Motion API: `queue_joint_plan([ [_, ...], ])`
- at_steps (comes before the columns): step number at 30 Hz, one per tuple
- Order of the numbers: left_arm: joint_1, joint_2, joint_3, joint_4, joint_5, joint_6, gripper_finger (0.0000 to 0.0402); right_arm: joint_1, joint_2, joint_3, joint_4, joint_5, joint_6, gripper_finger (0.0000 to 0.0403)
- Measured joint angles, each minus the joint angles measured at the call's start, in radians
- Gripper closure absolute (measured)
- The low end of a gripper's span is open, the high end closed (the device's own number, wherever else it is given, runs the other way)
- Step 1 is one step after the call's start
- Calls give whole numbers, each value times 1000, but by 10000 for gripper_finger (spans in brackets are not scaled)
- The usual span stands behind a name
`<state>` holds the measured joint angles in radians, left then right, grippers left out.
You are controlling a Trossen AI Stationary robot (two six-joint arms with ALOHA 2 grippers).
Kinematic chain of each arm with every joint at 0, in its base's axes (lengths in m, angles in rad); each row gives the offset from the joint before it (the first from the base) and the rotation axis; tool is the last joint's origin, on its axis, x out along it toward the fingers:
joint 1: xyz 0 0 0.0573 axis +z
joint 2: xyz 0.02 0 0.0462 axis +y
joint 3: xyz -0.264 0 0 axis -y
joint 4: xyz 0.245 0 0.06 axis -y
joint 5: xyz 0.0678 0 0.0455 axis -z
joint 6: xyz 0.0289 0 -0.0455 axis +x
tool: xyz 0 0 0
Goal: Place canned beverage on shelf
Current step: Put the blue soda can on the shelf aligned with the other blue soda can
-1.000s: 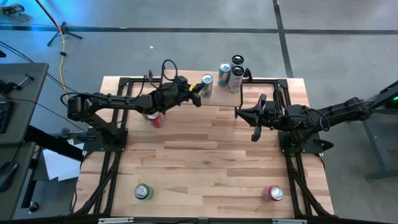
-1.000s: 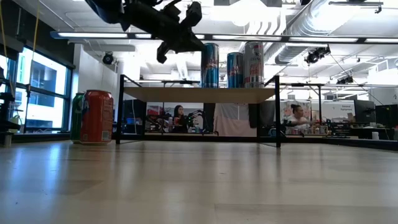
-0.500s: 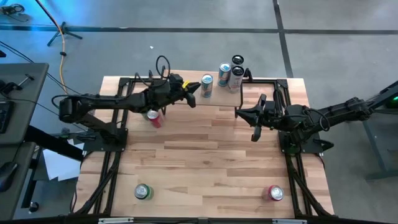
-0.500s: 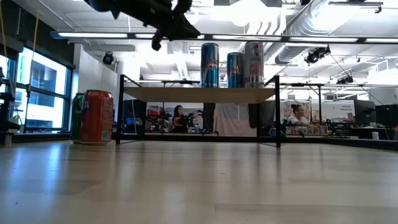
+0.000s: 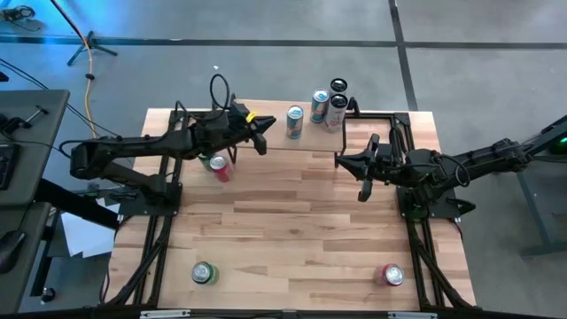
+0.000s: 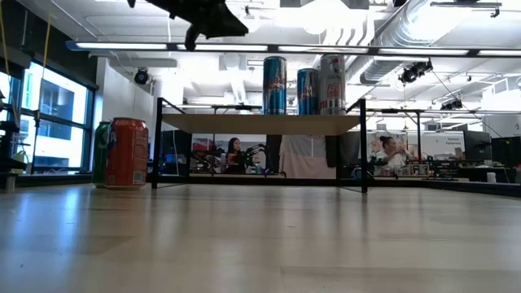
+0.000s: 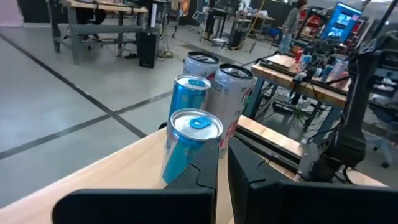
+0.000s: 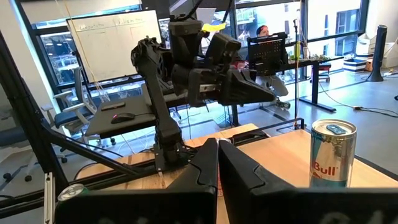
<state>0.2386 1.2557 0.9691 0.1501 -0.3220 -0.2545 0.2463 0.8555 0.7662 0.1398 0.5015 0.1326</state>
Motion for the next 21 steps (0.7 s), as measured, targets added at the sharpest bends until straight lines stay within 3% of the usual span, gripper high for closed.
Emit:
queue_joint_plan([
  [21,-43,2,-139,163,50,-52,401,0,0,0,-2,0,24,403],
])
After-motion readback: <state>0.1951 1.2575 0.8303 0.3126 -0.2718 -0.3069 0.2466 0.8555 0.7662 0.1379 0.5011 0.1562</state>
